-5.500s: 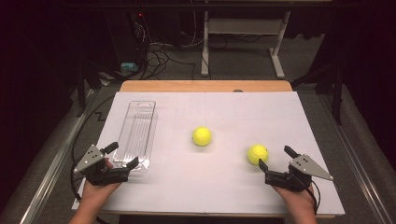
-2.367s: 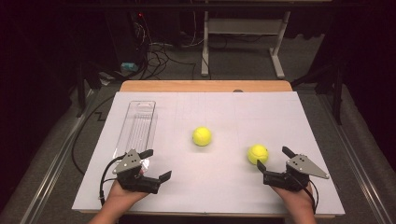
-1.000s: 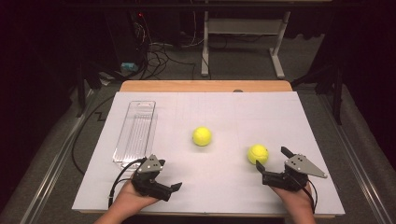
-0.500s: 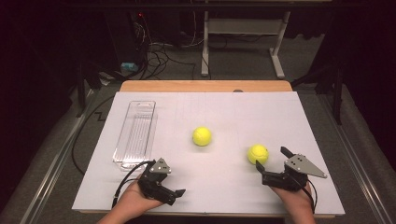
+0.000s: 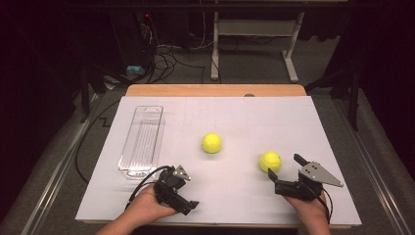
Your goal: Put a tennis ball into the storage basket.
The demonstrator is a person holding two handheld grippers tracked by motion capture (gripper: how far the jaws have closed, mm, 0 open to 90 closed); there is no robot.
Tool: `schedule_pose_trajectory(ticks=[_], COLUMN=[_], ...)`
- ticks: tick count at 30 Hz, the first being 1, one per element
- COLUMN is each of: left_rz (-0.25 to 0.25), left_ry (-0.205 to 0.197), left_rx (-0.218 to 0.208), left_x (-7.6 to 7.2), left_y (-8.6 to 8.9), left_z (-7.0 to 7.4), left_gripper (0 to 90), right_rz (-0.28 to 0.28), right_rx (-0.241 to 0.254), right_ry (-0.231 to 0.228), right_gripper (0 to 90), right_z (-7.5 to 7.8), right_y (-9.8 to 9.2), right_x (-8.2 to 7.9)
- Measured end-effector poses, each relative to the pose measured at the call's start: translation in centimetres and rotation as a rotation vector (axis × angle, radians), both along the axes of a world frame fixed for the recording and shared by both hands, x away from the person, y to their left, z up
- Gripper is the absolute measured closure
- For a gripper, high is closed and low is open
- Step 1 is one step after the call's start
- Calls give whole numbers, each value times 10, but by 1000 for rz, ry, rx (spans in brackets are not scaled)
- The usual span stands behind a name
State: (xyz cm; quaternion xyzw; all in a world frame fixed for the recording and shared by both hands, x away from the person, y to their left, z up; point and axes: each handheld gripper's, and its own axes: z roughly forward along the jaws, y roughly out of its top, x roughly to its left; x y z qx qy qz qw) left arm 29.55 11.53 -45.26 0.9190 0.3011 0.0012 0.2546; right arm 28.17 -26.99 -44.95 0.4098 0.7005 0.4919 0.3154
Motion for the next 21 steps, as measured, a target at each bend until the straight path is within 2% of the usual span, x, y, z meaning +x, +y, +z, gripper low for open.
schedule_pose_trajectory(ticks=[10,17,21], left_rz=[-31,-48,-51], left_ry=[26,62,81], left_rx=[64,109,121], left_x=[9,16,21], left_y=[-14,-21,-24], left_z=[11,17,21], left_gripper=[6,7,6], right_rz=[6,7,6], right_rx=[3,3,4], right_ry=[1,0,0], right_gripper=[0,0,0], right_z=[0,1,1], right_y=[0,0,0], right_x=[0,0,0])
